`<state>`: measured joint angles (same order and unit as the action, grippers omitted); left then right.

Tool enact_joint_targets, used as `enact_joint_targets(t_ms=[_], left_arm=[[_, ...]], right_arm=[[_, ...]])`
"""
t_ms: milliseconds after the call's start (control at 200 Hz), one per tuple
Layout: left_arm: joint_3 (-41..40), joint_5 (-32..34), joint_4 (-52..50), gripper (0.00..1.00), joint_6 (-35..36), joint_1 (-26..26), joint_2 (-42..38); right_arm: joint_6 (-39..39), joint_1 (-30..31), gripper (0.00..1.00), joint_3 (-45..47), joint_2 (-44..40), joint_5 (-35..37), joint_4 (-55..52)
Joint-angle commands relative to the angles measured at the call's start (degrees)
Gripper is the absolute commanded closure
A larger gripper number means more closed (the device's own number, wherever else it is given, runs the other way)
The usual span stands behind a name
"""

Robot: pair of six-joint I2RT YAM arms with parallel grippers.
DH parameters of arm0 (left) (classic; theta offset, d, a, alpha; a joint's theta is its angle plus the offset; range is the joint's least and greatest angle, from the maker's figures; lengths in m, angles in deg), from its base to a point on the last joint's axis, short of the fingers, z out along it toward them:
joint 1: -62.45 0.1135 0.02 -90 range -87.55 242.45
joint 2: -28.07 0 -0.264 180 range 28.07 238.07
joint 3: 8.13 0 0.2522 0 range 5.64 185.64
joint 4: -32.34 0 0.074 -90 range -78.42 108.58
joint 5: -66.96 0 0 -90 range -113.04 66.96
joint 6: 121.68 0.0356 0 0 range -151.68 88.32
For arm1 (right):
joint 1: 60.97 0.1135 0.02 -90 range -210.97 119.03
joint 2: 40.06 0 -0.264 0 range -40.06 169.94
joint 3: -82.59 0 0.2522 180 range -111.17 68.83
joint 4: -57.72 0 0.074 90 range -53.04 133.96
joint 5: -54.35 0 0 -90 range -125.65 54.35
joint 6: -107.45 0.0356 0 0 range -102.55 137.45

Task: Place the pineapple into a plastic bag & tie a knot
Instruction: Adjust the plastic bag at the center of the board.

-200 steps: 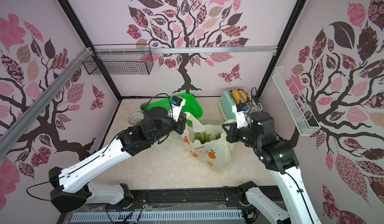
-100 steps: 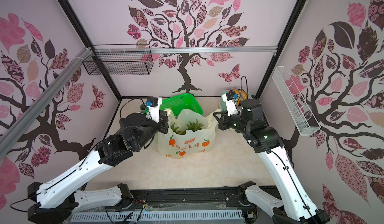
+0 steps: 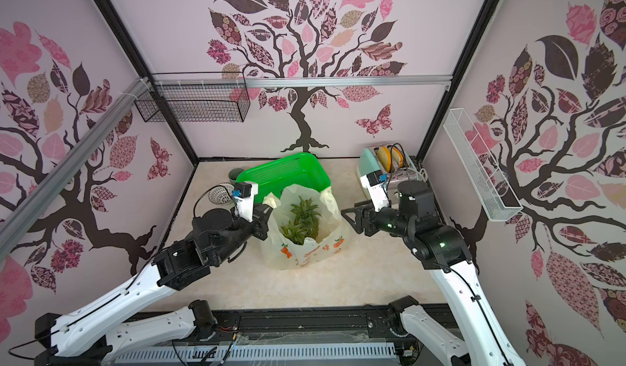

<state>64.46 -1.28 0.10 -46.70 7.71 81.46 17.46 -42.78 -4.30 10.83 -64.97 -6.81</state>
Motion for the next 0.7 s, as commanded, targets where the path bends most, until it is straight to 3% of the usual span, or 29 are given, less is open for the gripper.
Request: enact_joint_targets(t_ms=[0, 25, 205, 320, 445, 695], left_arm=[[1.9, -0.3, 1.6, 1.00, 0.8, 0.0, 0.6], [1.9, -0.3, 1.7, 1.00, 0.9, 0.0, 0.6], [0.8, 0.1, 1.9, 1.00, 2.4, 0.0, -0.3], [-0.8, -1.3, 2.3, 1.00, 5.1, 0.1, -1.9], [-2.2, -2.4, 2.5, 1.00, 7.3, 0.1, -3.2], [-2.8, -4.0, 2.7, 1.00, 9.7, 0.1, -3.5]], right_arm=[[-4.5, 0.0, 0.06, -6.6, 0.0, 2.3, -4.3], [-5.8, 0.0, 0.01, -7.7, -0.2, 3.4, -5.2], [-19.8, 0.0, 0.01, -7.9, -2.1, 8.5, -6.1], [-27.1, 0.0, 0.00, -3.1, -2.3, 3.4, 0.7], [-30.0, -0.1, 0.00, -1.1, 1.2, -1.3, 9.3], [-44.0, -0.1, 0.01, -10.0, 14.0, -18.0, 0.1]])
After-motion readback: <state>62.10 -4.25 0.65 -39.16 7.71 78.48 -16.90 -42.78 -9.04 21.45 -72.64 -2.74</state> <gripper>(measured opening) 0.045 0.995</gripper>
